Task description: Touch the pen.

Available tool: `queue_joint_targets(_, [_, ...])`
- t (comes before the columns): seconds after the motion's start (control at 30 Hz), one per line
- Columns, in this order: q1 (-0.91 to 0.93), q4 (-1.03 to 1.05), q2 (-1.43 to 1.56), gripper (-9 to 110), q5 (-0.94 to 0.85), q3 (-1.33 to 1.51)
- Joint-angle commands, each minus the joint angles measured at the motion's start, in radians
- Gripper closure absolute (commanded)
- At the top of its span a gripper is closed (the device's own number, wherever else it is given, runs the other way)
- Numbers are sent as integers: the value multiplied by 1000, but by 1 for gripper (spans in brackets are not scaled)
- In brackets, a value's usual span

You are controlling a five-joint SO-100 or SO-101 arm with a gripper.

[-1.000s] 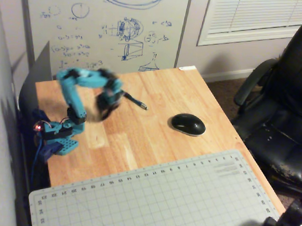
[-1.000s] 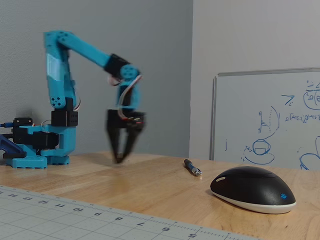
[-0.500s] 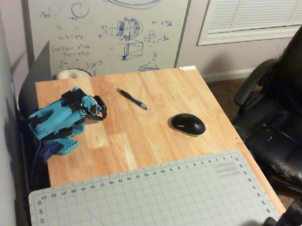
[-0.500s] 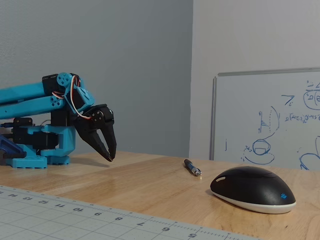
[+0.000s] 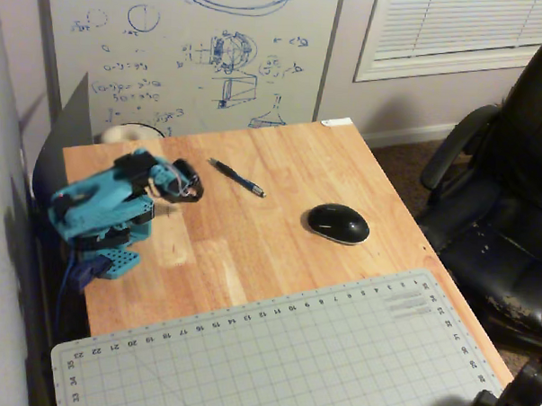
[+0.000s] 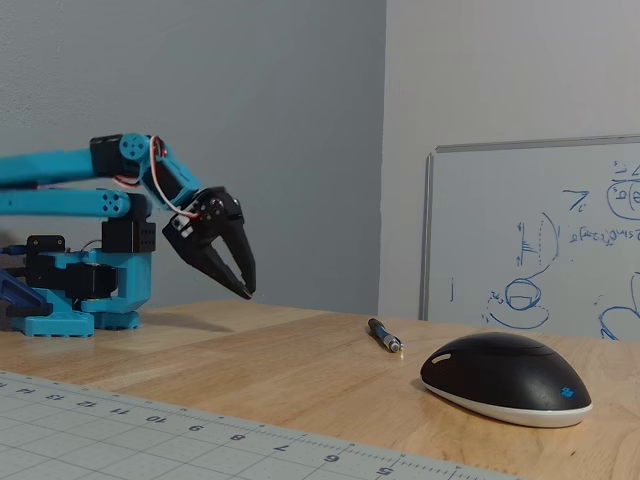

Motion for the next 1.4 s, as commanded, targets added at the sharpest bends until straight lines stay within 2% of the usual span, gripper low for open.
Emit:
queue_joint_targets(0.0, [15,-141,-497,101,-81,-345])
queue_joint_targets(0.2, [17,-181,-1081,101,-83,-822])
queue_joint_targets(0.47, [17,-181,-1502,101,-83,-1247])
queue_joint_targets(0.8, [17,-190,-1669,101,-97,-1374])
queue_joint_targets(1.37, [17,-183,-1700,101,-100,-1381])
